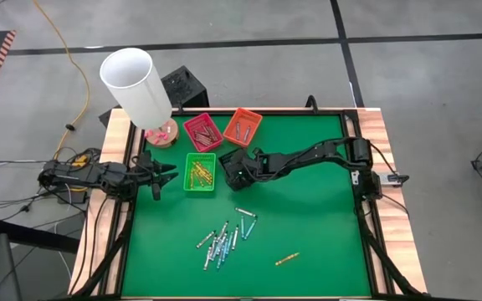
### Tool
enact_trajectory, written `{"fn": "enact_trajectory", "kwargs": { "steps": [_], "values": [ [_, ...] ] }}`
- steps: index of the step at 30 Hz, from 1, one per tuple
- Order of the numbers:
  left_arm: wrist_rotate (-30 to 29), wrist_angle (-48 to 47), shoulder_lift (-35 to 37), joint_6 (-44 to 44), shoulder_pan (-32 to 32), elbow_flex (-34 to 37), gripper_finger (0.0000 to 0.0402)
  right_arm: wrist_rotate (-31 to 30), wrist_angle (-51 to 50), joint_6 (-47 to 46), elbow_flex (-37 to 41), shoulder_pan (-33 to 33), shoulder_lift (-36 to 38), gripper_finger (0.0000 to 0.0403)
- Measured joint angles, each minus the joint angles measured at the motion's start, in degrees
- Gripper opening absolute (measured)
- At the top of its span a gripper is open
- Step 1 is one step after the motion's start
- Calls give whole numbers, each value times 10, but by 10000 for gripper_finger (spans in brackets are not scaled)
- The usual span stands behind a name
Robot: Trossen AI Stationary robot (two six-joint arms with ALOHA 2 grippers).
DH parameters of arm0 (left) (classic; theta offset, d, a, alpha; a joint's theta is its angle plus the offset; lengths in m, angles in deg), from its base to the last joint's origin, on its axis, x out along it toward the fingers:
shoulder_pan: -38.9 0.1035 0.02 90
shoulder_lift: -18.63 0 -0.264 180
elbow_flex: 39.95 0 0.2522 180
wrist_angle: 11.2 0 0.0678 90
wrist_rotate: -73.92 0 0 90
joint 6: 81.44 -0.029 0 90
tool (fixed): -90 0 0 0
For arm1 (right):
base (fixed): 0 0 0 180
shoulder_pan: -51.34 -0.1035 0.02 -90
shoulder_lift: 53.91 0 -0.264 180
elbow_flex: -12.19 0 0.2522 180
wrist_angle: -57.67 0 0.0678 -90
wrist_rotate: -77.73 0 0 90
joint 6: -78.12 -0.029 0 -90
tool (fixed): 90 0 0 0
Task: Sort crayons
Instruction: Put the black crayon into the black bin, then put the yellow crayon into the green bin
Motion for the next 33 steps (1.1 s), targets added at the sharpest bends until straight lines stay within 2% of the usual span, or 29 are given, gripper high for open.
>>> {"fn": "enact_trajectory", "kwargs": {
  "steps": [4, 14, 20, 24, 27, 33],
  "values": [
    [-4, 1, 1, 0, 0, 0, 137, 2, -6, 5, 0, 0, 0, 19],
    [-6, 1, 1, 0, 0, 0, 137, 33, -25, 60, -35, -6, 9, 102],
    [-5, 0, 1, 0, 0, 0, 137, 74, -136, 115, -96, -25, 40, 112],
    [-4, -3, 0, 1, 0, 0, 137, 136, -236, 168, -135, -69, 67, 113],
    [10, -6, 0, 2, 0, 0, 137, 194, -326, 193, -142, -127, 86, 113],
    [10, -9, -1, 1, 0, 0, 137, 196, -416, 120, -135, -265, 87, 113]
  ]
}}
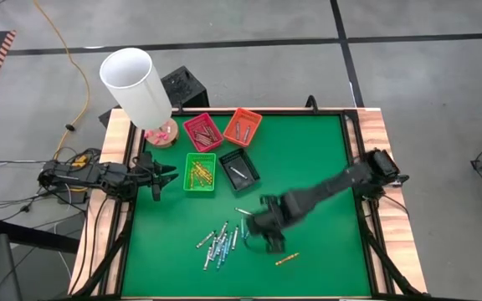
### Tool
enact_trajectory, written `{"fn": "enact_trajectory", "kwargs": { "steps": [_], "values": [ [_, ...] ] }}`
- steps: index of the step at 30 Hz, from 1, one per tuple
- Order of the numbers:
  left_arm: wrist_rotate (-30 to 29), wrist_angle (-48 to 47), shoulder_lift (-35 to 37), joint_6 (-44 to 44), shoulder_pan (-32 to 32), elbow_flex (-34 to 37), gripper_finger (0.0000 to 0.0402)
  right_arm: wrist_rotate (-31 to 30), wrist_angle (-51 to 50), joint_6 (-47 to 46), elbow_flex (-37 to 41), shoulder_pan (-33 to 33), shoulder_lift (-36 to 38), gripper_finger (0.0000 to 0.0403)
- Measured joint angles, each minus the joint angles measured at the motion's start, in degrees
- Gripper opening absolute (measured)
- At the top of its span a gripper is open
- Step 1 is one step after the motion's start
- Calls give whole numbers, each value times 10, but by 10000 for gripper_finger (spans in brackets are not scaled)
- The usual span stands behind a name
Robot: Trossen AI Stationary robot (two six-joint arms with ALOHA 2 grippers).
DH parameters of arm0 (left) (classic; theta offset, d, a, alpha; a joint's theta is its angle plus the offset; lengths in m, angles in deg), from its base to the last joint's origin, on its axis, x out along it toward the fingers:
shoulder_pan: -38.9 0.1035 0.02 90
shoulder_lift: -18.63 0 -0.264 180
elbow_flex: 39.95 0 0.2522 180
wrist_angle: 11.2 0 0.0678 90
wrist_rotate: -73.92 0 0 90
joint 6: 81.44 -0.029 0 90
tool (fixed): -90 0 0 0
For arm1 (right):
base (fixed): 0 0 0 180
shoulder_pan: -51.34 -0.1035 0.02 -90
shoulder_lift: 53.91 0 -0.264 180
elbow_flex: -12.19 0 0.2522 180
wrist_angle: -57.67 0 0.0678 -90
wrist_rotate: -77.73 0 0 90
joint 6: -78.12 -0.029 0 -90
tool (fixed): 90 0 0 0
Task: Sort crayons
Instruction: Put the yellow crayon into the green bin
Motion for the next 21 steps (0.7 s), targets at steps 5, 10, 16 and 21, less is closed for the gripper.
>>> {"fn": "enact_trajectory", "kwargs": {
  "steps": [5, 10, 16, 21],
  "values": [
    [-1, 1, 1, 0, 0, 0, 137, -23, 21, -65, 0, -91, -1, 113],
    [-1, 2, 1, 0, 0, 0, 137, -92, 27, -105, 4, -160, -1, 113],
    [-5, 2, 1, 0, 0, 0, 137, -113, 22, -109, 13, -186, -33, 113],
    [-6, 1, 1, 1, 0, 0, 137, -105, 25, -100, 13, -182, -76, 113]
  ]
}}
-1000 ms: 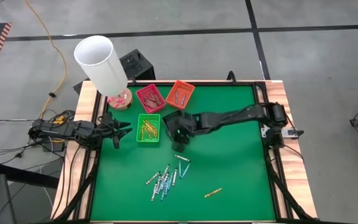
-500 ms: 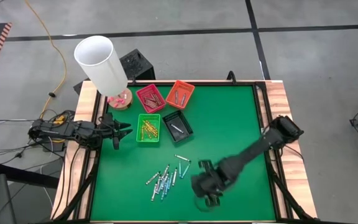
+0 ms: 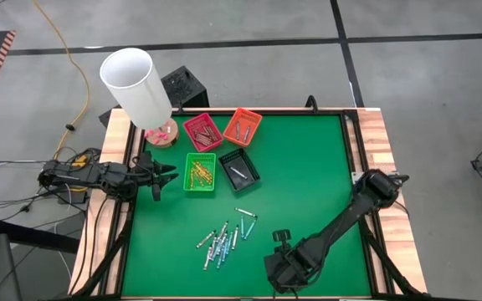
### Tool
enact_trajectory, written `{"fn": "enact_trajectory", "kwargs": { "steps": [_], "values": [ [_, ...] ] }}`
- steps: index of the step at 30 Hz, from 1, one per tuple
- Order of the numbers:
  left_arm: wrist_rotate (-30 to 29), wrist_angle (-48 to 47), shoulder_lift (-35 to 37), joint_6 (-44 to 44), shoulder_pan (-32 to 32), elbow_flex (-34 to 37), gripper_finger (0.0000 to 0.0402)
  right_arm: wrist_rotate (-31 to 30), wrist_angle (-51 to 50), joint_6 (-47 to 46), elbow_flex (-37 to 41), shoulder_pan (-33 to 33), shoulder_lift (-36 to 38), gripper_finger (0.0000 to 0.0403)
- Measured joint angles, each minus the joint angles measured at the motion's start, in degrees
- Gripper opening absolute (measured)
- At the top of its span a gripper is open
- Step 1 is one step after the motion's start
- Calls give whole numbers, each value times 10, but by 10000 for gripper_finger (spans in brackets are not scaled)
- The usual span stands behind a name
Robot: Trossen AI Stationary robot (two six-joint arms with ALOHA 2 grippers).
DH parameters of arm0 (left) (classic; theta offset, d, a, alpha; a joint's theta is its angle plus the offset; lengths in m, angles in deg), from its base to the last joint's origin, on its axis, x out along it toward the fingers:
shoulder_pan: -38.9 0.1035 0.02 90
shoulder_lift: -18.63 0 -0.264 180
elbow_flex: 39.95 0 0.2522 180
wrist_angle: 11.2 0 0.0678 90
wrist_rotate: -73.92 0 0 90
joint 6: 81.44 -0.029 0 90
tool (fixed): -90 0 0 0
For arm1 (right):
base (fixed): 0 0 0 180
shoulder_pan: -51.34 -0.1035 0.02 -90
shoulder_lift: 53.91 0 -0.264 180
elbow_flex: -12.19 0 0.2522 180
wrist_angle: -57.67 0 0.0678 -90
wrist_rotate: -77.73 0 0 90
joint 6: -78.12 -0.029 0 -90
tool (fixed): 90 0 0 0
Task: Sort crayons
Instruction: Put the yellow crayon into the green bin
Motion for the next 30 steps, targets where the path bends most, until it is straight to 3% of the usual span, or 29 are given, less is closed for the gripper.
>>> {"fn": "enact_trajectory", "kwargs": {
  "steps": [30],
  "values": [
    [-9, -2, 0, 2, 0, 0, 137, 40, 1, 45, -2, 3, -64, 110]
  ]
}}
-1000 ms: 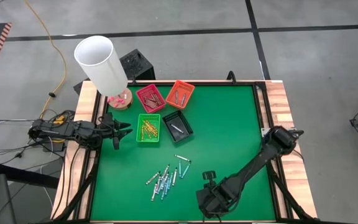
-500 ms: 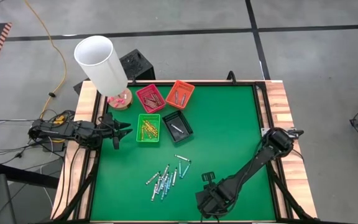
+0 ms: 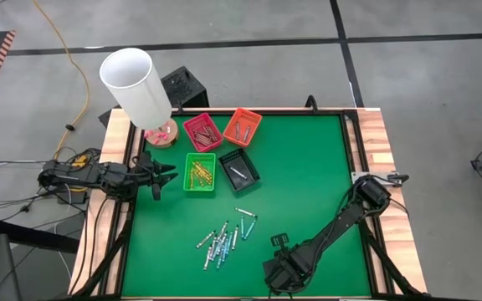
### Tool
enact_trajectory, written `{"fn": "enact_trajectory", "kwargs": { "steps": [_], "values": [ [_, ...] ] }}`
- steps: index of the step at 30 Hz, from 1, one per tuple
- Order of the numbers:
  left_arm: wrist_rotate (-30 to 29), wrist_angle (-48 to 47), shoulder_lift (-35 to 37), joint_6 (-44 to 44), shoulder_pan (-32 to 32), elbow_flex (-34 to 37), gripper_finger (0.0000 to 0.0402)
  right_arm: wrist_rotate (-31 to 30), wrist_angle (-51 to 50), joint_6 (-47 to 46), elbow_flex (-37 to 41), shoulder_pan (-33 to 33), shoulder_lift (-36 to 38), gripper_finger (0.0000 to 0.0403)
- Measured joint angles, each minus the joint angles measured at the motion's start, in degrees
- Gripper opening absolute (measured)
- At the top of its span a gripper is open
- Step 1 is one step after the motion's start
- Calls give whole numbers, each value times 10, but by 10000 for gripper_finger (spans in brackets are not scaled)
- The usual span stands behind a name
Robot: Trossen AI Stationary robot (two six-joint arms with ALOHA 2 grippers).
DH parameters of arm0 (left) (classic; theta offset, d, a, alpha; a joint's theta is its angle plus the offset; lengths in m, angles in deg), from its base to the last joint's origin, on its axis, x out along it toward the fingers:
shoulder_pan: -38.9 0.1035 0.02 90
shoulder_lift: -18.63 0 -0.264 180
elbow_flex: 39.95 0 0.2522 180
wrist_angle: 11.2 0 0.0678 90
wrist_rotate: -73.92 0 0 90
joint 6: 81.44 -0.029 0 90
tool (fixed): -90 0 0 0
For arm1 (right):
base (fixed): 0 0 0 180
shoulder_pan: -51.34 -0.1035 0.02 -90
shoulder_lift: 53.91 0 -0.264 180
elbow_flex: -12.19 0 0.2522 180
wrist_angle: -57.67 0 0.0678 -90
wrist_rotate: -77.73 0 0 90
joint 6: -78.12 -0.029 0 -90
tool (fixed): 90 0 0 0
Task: Sort crayons
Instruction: Put the yellow crayon into the green bin
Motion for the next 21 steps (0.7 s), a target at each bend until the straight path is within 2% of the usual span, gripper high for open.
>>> {"fn": "enact_trajectory", "kwargs": {
  "steps": [12, 21],
  "values": [
    [-6, -2, 0, 0, 0, 0, 137, 1, -2, -4, 0, 14, 0, 11],
    [-6, -2, 0, -4, 0, 0, 137, 21, -2, -2, 1, 29, 3, 3]
  ]
}}
